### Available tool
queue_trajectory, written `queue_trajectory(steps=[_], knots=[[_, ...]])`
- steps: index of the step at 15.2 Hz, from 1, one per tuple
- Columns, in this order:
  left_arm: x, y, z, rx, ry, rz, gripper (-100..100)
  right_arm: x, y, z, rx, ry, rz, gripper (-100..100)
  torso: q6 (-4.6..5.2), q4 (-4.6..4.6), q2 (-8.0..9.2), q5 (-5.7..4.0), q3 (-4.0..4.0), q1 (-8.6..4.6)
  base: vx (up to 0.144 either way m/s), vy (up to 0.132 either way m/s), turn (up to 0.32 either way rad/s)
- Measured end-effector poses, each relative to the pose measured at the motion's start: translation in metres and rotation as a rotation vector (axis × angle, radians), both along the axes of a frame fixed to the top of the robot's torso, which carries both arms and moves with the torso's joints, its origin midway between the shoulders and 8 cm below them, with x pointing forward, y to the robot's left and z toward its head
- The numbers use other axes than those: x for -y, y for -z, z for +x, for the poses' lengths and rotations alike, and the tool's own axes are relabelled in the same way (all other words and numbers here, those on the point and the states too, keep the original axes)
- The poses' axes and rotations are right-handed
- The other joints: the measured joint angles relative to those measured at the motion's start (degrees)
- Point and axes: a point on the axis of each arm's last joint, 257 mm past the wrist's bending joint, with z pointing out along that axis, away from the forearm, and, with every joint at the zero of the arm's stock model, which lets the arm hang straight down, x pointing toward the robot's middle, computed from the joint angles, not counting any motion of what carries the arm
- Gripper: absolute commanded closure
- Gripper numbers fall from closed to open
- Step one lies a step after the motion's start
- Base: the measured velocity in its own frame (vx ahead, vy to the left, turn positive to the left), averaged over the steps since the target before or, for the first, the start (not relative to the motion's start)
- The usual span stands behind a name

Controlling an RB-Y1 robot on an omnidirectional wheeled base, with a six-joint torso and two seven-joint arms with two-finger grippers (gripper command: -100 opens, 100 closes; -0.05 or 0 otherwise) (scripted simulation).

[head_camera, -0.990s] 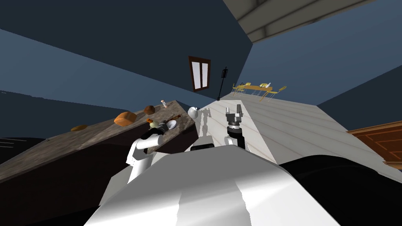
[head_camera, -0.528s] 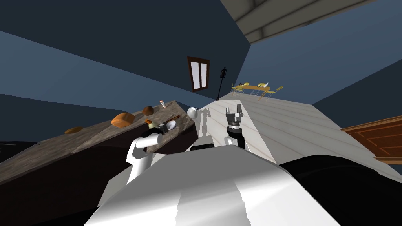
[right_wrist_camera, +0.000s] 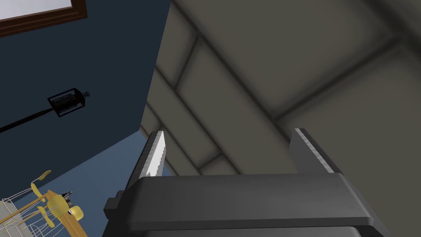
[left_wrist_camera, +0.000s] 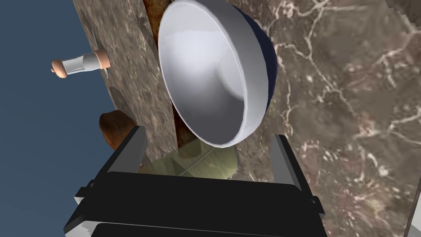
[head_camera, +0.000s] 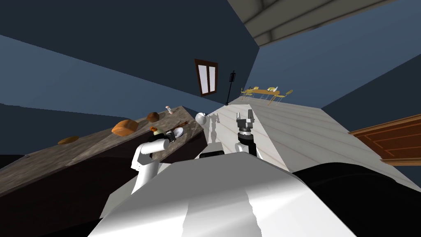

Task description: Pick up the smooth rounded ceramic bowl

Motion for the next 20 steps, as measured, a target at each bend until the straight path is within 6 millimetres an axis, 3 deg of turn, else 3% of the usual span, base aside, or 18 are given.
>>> queue_trajectory(steps=[20], knots=[[0.0, 0.035, -0.053, -0.303, -0.086, -0.115, -100, 0.0, 0.0, 0.0, 0.0, 0.0, 0.0, 0, -0.01, -0.02, -0.08, 0.0, -0.05, 0.01, 0.022, 0.01, -0.048]])
